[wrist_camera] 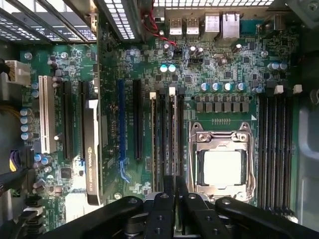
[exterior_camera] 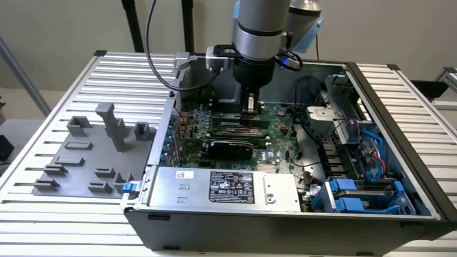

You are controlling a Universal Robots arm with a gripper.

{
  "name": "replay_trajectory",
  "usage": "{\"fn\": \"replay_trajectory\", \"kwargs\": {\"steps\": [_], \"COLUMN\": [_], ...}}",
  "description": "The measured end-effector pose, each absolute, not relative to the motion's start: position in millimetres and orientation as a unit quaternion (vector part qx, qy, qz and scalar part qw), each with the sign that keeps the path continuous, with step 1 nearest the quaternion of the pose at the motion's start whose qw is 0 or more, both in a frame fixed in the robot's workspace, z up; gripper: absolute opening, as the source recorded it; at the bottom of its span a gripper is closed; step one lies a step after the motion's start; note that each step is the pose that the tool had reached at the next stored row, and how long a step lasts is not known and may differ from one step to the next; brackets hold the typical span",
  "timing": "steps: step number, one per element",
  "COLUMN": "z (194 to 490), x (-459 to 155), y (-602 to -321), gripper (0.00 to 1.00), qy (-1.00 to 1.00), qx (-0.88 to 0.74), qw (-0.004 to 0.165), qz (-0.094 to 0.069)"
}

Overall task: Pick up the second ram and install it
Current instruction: 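Insert the second ram into the second slot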

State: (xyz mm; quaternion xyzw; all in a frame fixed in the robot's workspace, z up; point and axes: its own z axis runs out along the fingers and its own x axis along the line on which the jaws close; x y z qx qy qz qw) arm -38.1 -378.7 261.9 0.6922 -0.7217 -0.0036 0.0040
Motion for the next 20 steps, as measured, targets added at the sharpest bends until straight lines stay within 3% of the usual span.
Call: {"fn": "replay_trajectory", "kwargs": {"steps": [20], "z": [236], "x": [-40], "y": [-379], "gripper": [0.00], "qy": [-0.722], "qx": [0.692], "qw": [0.004], "qz": [-0.003]}}
